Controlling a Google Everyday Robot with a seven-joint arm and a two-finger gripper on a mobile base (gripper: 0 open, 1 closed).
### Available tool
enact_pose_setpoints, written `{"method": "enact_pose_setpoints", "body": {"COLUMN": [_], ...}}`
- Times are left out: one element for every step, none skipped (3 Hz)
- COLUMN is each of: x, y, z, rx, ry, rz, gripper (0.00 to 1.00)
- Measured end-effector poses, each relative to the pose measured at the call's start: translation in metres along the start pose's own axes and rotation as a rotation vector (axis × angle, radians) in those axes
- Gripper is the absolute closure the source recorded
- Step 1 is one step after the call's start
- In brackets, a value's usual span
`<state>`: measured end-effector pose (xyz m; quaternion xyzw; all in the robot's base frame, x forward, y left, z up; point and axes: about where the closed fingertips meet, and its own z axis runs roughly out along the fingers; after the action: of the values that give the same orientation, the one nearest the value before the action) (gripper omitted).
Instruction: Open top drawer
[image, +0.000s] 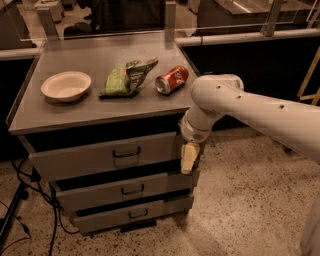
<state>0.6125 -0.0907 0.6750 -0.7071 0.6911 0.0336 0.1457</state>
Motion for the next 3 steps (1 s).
{"method": "enact_pose_setpoints", "body": {"x": [0.001, 0.013, 0.013], "y": [-0.001, 0.042, 0.048], "z": [0.0, 0.008, 0.002], "rx": [0.001, -0.059, -0.067], "ry": [0.002, 0.019, 0.02], "rz": [-0.002, 0.042, 0.052], "gripper": [0.0, 0.0, 0.0]}}
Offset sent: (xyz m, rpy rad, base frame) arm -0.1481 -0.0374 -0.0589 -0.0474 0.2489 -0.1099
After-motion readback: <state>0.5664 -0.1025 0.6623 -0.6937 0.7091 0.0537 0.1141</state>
